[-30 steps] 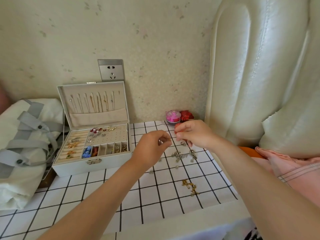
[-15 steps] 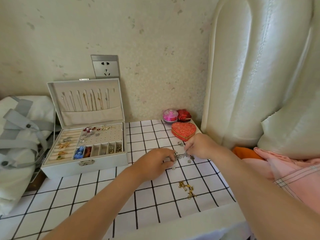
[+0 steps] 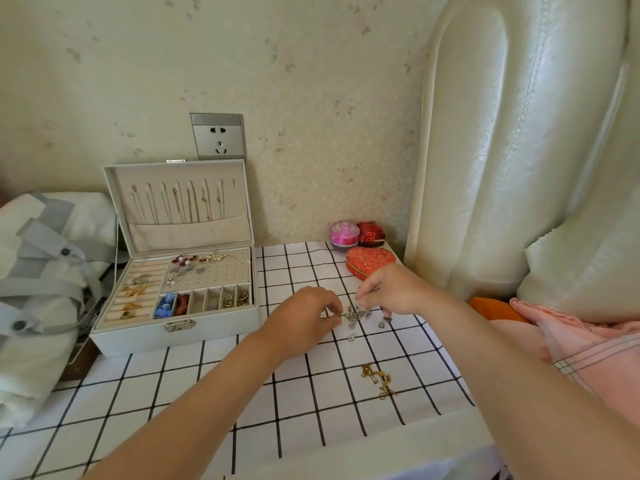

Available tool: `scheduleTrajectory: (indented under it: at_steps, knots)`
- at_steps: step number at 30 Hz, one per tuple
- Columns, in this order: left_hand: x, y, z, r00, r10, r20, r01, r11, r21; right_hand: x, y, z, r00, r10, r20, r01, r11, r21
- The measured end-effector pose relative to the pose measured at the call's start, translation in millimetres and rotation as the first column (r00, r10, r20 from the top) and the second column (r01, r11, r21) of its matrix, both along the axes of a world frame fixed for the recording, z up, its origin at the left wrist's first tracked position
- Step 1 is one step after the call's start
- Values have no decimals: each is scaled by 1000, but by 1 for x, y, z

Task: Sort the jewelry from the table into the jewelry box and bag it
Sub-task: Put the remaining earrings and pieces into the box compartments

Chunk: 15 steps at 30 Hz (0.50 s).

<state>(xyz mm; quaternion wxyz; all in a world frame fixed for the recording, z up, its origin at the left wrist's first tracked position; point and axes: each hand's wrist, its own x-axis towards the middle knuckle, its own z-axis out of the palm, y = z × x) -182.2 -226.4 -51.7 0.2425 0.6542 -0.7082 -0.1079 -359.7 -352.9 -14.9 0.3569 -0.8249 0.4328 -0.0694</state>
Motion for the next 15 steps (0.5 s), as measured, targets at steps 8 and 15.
scheduleTrajectory:
  at_steps: [8,15]
  knots:
    - [-7,4,1,1000,-1,2,1,1000,11,-18,-6,-2,987,-82,-138,73,995,-70]
    - [-6,8,1,998,24,-51,-22,999,43,-20,-4,-3,958,-127,-258,133,991,5]
